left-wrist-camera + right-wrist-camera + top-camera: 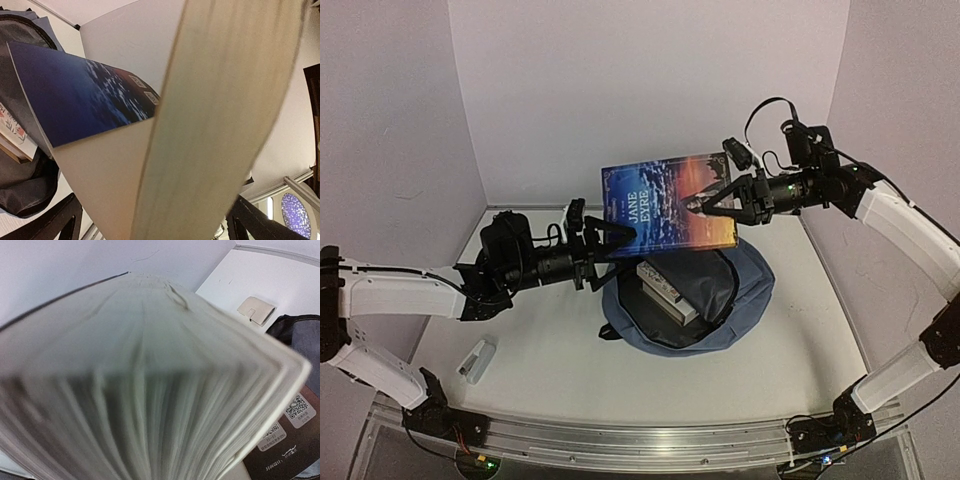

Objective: Pack the student bag
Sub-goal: Pick up the book from the center of the board.

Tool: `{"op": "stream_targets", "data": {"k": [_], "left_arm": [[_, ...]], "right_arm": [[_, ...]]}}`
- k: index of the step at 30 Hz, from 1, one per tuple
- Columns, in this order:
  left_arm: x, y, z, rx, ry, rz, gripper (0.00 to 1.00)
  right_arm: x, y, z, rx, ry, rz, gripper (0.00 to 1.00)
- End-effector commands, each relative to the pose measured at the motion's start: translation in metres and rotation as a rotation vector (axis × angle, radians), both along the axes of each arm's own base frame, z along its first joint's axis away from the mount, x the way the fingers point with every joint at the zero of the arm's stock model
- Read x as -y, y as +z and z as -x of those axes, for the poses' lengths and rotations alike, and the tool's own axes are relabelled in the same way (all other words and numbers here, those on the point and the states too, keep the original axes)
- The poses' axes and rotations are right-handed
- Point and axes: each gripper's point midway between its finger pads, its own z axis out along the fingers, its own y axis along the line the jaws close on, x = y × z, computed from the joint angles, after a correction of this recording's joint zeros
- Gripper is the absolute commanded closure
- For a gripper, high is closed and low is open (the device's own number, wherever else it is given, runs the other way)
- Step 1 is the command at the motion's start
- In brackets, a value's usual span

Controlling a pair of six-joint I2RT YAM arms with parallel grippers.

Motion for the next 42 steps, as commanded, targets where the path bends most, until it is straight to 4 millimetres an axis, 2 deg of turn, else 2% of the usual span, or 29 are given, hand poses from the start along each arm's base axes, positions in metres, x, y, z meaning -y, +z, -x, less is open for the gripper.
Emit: {"op": "stream_targets", "data": {"k": [1,10,17,22,27,33,35,40,41,42], "left_arm": [[0.002,0.023,0.002,0.001,-0.054,0.152,0.01],[0.008,0.041,0.01,0.072,-0.121,0.217,0.16],[-0.001,0.047,0.005,0.091,-0.094,0.164,0.29],[0.002,0.05,0.005,0.093,-0.118,0.167,0.4],[0.008,0.05,0.006,0.094,-0.148,0.175,0.51],[0.015,0.054,0.011,0.11,-0.215,0.211,0.56],[0.016,0.055,0.013,0.118,-0.225,0.217,0.63],[0.012,0.056,0.013,0.138,-0.207,0.214,0.93],[0.009,0.056,0.013,0.145,-0.19,0.209,0.98],[0.005,0.056,0.012,0.146,-0.165,0.203,1.0]], "right_arm": [[-0.002,0.064,0.019,0.191,0.099,-0.169,1.0],[-0.001,0.035,0.028,0.103,0.125,-0.153,1.0],[0.003,0.025,0.042,0.054,0.157,-0.158,1.0],[0.002,0.016,0.047,0.01,0.186,-0.161,1.0],[0.001,0.011,0.047,-0.017,0.196,-0.159,1.0],[-0.003,0.002,0.042,-0.041,0.197,-0.148,1.0],[-0.004,-0.001,0.04,-0.049,0.196,-0.144,1.0],[-0.008,-0.007,0.029,-0.043,0.166,-0.122,1.0],[-0.009,-0.009,0.024,-0.042,0.152,-0.114,0.92],[-0.009,-0.01,0.02,-0.038,0.137,-0.105,0.78]]}}
